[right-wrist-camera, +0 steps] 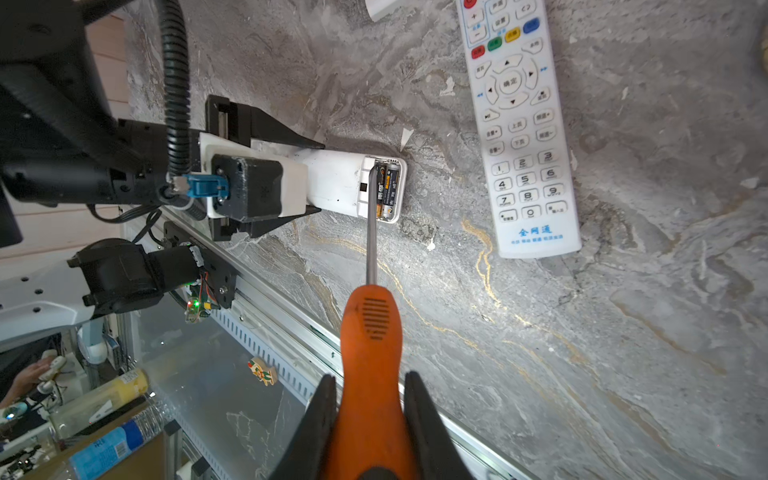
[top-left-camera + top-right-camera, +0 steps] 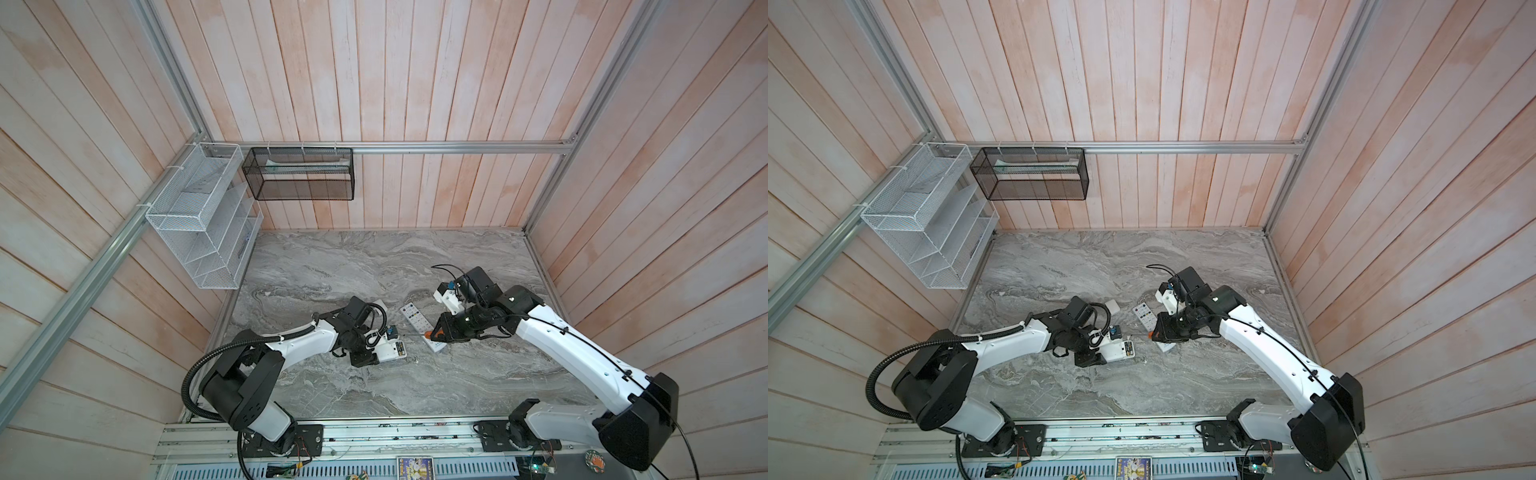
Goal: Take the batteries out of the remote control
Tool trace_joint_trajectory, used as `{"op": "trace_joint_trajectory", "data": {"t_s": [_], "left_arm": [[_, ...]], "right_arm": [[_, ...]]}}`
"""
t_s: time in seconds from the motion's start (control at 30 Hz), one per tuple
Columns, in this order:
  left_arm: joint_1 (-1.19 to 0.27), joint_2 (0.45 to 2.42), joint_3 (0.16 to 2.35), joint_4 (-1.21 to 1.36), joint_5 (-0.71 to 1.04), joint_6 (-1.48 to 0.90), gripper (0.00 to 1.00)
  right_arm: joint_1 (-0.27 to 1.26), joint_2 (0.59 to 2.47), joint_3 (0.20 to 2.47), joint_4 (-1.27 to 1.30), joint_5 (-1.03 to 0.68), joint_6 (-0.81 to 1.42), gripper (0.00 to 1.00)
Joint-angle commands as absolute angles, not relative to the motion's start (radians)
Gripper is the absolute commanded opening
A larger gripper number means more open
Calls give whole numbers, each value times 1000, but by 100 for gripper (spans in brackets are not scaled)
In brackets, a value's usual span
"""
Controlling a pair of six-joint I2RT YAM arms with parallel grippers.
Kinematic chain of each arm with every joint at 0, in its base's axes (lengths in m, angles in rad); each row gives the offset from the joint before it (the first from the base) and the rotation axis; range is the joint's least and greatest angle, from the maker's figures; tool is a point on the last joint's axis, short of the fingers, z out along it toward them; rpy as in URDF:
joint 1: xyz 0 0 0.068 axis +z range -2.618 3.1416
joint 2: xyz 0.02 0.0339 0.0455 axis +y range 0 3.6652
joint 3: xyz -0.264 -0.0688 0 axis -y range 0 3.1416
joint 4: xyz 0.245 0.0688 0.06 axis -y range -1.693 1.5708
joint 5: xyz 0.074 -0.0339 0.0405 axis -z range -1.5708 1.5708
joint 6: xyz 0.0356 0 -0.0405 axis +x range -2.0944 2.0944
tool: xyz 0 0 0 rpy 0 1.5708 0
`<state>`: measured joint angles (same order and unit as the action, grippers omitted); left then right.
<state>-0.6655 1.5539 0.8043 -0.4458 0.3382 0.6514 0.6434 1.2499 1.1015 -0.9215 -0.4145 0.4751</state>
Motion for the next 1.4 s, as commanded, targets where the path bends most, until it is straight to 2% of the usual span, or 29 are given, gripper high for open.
{"op": "trace_joint_trajectory", "data": {"t_s": [0.0,0.2,0.37,1.37], "left_arm": [[-712,1563,837,-474,278,530,55],[-794,1620,838,-476,170,467,54],[-808,1631,838,-468,144,449,52],[-830,1620,825,-466,124,459,51]], "right_arm": [[661,1220,1074,-864,-379,563,9],[688,1204,1020,-847,-371,632,8],[699,1187,966,-835,-359,661,8],[747,1125,894,-848,-388,715,4]]}}
